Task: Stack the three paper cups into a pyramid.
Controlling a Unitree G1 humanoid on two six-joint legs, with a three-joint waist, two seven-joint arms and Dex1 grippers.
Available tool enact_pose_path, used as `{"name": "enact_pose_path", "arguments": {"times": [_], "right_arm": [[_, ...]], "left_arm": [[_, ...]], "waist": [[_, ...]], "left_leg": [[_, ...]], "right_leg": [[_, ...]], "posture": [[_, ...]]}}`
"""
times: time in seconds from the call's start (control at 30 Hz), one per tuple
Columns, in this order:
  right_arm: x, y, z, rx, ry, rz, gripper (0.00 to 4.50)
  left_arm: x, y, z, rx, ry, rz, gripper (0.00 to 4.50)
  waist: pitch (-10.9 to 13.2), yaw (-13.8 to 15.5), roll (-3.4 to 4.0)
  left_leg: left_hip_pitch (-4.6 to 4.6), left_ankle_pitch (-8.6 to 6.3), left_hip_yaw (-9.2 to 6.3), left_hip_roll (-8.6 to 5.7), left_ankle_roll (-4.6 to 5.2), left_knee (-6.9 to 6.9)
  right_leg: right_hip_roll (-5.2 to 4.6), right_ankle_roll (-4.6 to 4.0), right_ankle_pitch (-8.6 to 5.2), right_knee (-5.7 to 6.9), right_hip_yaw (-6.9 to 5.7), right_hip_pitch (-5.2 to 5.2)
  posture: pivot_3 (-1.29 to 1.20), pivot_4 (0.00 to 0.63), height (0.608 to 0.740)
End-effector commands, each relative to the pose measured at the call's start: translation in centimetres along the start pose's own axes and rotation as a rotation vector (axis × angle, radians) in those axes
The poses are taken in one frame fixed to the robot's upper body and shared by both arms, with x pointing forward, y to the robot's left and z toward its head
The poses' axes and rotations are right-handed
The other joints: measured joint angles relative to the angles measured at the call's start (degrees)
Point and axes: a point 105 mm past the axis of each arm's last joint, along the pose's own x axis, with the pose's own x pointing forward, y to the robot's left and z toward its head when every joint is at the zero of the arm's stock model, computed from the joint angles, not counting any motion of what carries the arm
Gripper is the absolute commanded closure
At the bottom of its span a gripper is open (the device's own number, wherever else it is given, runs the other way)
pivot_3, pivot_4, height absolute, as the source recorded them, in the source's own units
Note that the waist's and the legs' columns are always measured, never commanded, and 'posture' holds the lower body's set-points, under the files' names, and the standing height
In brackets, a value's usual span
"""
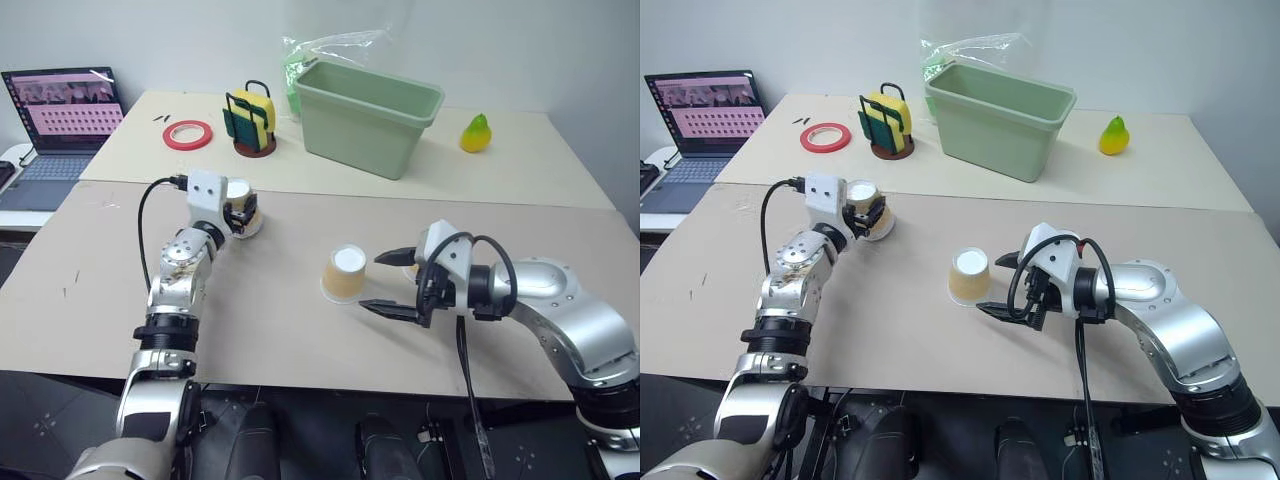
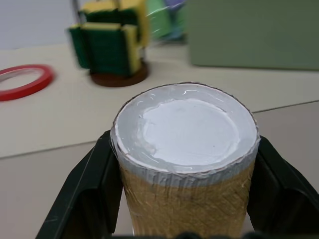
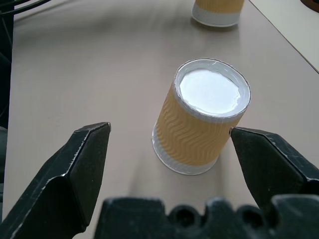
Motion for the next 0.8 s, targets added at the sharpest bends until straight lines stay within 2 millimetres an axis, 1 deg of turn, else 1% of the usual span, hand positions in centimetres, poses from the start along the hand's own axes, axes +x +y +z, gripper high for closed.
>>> {"name": "enact_pose_path", "arguments": {"times": [0.03,0.1,0.23,0.33,0.4,0.47,0.53,0.8], "right_arm": [[-0.5,-0.6,0.8,-0.036,-0.013,-0.035,0.00],[-0.7,-0.7,0.7,-0.036,-0.009,-0.042,0.00],[-0.9,-0.9,0.7,-0.037,-0.006,-0.058,0.00],[-1.1,-1.0,0.8,-0.040,-0.002,-0.069,0.00],[-1.3,-1.1,0.7,-0.040,0.004,-0.080,0.00],[-1.5,-1.1,0.7,-0.039,0.008,-0.092,0.00],[-1.7,-1.2,0.7,-0.038,0.010,-0.099,0.00],[-2.2,-1.1,0.7,-0.034,0.021,-0.124,0.00]], "left_arm": [[-1.6,-4.7,3.0,0.050,-0.073,-0.329,1.36],[-2.6,-5.6,2.3,0.056,-0.032,-0.409,1.36],[-4.3,-6.3,0.5,0.053,0.055,-0.518,1.36],[-5.2,-6.9,-0.6,0.054,0.111,-0.592,1.36],[-5.6,-7.9,-1.3,0.052,0.135,-0.658,1.36],[-5.6,-8.9,-1.7,0.042,0.145,-0.707,1.36],[-5.4,-9.5,-2.0,0.038,0.147,-0.728,1.36],[-5.1,-10.2,-2.7,0.046,0.157,-0.760,1.36]], "waist": [[0.0,0.0,0.01],[0.0,-0.1,0.03],[0.0,-0.5,0.04],[0.0,-0.6,0.03],[0.0,-0.2,0.04],[0.0,0.1,0.04],[0.0,0.1,0.04],[0.0,0.0,0.04]], "left_leg": [[0.00,0.01,0.00,0.00,-0.01,0.00],[0.06,0.01,0.00,0.00,-0.01,0.00],[0.13,0.02,0.00,0.01,0.00,0.00],[0.08,0.02,0.00,0.01,0.00,0.00],[0.05,0.02,0.00,0.01,0.00,0.00],[0.05,0.02,0.00,0.01,0.00,0.01],[0.06,0.02,0.00,0.01,0.00,0.03],[0.07,0.02,0.00,0.01,0.01,0.02]], "right_leg": [[0.00,0.00,0.00,0.00,-0.01,0.00],[0.01,-0.01,0.00,0.02,0.00,0.02],[0.02,-0.02,0.00,0.04,0.01,0.03],[0.02,-0.02,-0.02,0.03,0.02,-0.01],[0.01,-0.03,-0.02,0.03,0.01,-0.01],[0.00,-0.03,-0.03,0.02,0.00,0.00],[0.00,-0.03,-0.03,0.02,0.00,0.02],[0.01,-0.02,-0.03,0.02,0.02,0.03]], "posture": [[0.00,0.150,0.656],[0.00,0.150,0.656],[0.00,0.150,0.656],[0.00,0.150,0.656],[0.00,0.150,0.656],[0.00,0.150,0.656],[0.00,0.150,0.656],[0.00,0.150,0.656]]}}
